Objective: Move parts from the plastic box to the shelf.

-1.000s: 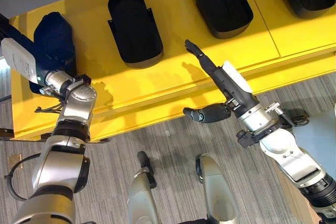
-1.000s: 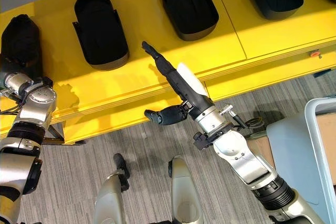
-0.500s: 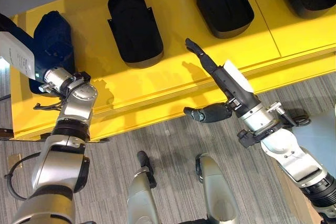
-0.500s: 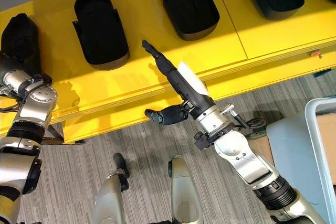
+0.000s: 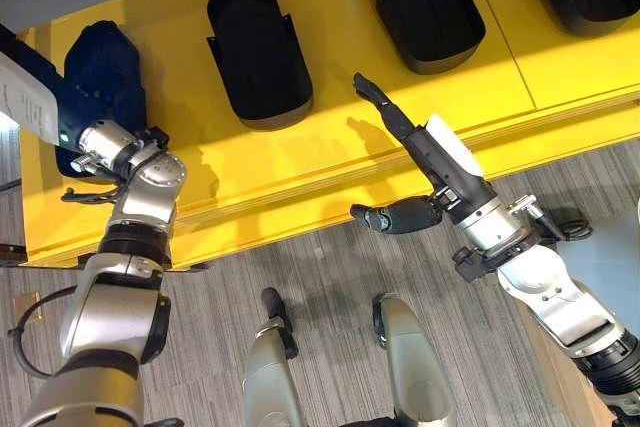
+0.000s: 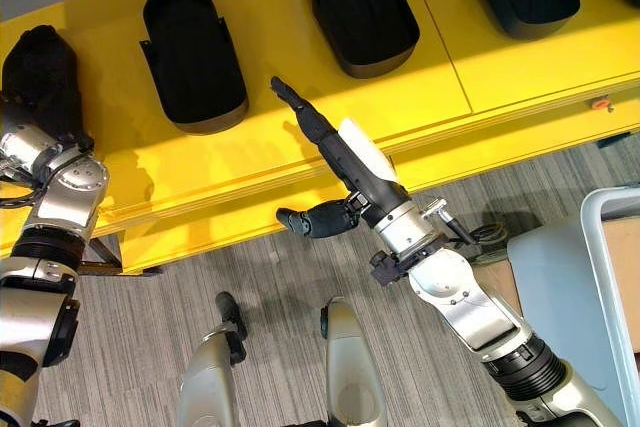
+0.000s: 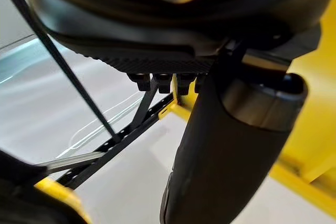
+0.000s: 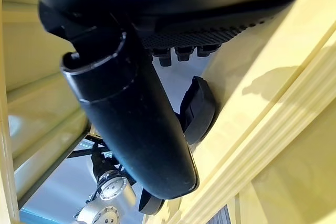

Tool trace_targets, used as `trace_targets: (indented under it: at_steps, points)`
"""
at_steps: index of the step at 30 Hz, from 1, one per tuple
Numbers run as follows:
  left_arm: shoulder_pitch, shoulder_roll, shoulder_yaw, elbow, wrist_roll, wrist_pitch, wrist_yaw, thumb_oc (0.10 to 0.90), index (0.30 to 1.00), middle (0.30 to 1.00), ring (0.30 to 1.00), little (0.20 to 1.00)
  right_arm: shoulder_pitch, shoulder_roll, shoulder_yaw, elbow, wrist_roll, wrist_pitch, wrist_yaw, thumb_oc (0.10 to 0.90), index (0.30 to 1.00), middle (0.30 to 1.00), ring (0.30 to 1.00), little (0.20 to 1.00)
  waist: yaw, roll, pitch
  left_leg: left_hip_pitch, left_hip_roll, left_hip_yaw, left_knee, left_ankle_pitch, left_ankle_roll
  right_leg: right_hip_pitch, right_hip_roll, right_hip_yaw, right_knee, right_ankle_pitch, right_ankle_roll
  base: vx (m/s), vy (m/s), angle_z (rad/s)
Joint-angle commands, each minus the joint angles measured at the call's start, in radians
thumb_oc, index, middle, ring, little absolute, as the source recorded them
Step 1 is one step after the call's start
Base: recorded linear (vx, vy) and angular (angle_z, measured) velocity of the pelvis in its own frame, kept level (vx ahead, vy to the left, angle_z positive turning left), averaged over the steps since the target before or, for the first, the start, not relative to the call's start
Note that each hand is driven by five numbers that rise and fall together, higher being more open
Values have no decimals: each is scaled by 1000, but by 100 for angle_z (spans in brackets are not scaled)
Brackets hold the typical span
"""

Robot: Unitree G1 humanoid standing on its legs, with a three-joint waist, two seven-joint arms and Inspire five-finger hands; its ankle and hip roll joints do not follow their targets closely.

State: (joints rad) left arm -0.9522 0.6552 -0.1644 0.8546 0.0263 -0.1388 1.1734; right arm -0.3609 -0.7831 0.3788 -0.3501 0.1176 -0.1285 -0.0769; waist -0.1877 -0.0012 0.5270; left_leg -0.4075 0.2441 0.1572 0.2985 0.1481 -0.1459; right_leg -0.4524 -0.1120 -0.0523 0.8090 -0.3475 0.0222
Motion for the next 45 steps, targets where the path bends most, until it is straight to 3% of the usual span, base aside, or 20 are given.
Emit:
trace_targets:
  at_steps: [1,8,17,23,35,39,45]
  points:
    - [-107,152,-28,-88,107,-87,107,900,1000,1000,1000,1000,-69,53,-42,-89,-34,-110,-60,900,1000,1000,1000,1000,-13,-28,-60,23,-13,61,51,-142,40,49,-1,-23,-66,11,2,0,0,0]
    - [-119,156,-26,-115,181,-107,168,900,1000,1000,1000,1000,-63,53,-33,-85,-40,-118,-72,900,1000,1000,1000,1000,-7,-27,-60,20,-11,57,47,-135,37,52,0,-26,-68,12,1,-1,-4,0]
    - [-124,153,-37,-142,198,-113,166,900,1000,1000,1000,1000,-58,59,-32,-91,-43,-116,-65,900,1000,1000,1000,1000,-5,-23,-66,22,-12,51,47,-135,36,62,0,-27,-70,9,0,0,0,0]
    - [-69,122,-18,-191,203,-159,147,900,1000,1000,1000,1000,-48,70,-32,-94,-52,-114,-80,900,1000,1000,1000,1000,6,-25,-67,24,-15,41,50,-137,36,71,1,-35,-66,4,0,-9,-34,2]
    - [312,19,77,-538,293,-124,29,900,1000,1000,1000,1000,55,93,-77,-79,-83,-171,-134,900,1000,1000,1000,1000,71,-27,-73,44,-25,-8,23,-131,43,108,7,-65,-90,13,2,6,-56,5]
    - [436,0,103,-670,388,-80,9,900,1000,1000,1000,1000,92,98,-94,-70,-93,-189,-146,900,1000,1000,1000,1000,97,-26,-79,53,-35,-29,20,-133,46,131,5,-80,-94,9,0,42,-70,7]
    - [561,-22,149,-757,388,-122,-4,900,1000,1000,1000,1000,131,106,-95,-69,-114,-195,-171,900,1000,1000,1000,1000,123,-17,-86,62,-46,-51,15,-128,45,155,5,-98,-98,4,-2,45,-38,14]
